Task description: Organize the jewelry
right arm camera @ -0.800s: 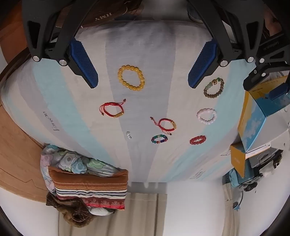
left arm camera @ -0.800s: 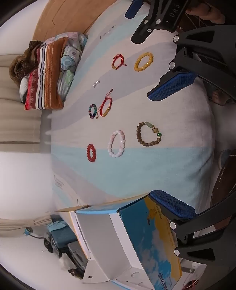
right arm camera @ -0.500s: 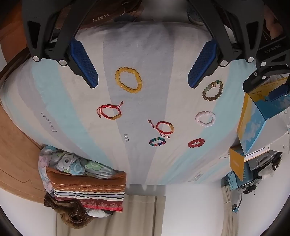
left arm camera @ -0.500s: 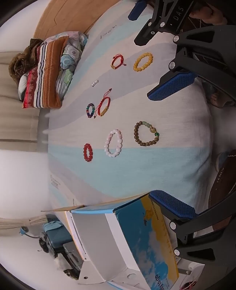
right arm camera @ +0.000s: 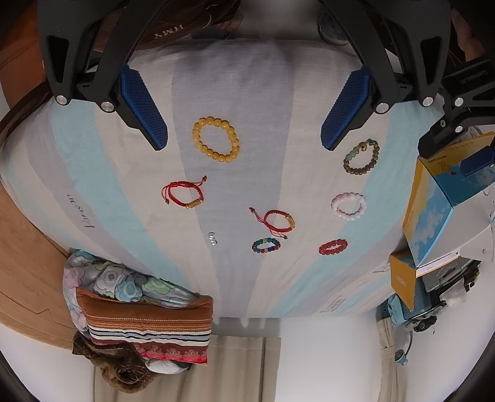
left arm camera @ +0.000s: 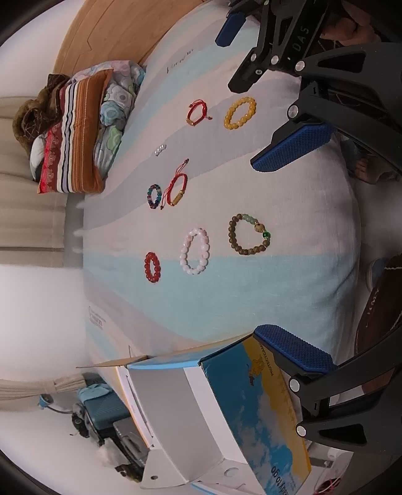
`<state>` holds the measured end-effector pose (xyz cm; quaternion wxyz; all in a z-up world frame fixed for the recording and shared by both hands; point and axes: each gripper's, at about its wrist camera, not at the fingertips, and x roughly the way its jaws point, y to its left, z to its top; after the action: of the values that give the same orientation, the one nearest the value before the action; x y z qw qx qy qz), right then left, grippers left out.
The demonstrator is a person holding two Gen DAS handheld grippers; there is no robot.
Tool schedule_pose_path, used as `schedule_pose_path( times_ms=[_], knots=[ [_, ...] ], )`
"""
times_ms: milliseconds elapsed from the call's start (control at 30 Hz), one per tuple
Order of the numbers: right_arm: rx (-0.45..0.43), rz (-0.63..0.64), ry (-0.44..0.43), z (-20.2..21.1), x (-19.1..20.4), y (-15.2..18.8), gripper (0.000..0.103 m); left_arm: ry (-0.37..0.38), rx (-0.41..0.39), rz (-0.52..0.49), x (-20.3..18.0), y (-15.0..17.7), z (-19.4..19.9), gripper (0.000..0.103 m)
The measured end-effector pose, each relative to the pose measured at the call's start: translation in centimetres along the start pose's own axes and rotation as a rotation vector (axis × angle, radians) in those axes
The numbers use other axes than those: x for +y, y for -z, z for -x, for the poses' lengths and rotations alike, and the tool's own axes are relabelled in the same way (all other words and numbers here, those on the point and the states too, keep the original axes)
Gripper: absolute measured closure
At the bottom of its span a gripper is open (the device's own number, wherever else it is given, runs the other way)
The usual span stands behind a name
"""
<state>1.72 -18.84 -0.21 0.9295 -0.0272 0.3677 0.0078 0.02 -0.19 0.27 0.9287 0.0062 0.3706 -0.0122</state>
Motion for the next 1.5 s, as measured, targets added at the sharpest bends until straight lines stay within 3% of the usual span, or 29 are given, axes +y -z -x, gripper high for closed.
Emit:
schedule_pose_path(
  times_ms=[1500],
  knots=[
    [0.000,0.008,-0.001,0.18,0.28,0.06,0.007,0.007,0.024,0.023,0.39,-0.21,-0.25,0.006]
  ],
)
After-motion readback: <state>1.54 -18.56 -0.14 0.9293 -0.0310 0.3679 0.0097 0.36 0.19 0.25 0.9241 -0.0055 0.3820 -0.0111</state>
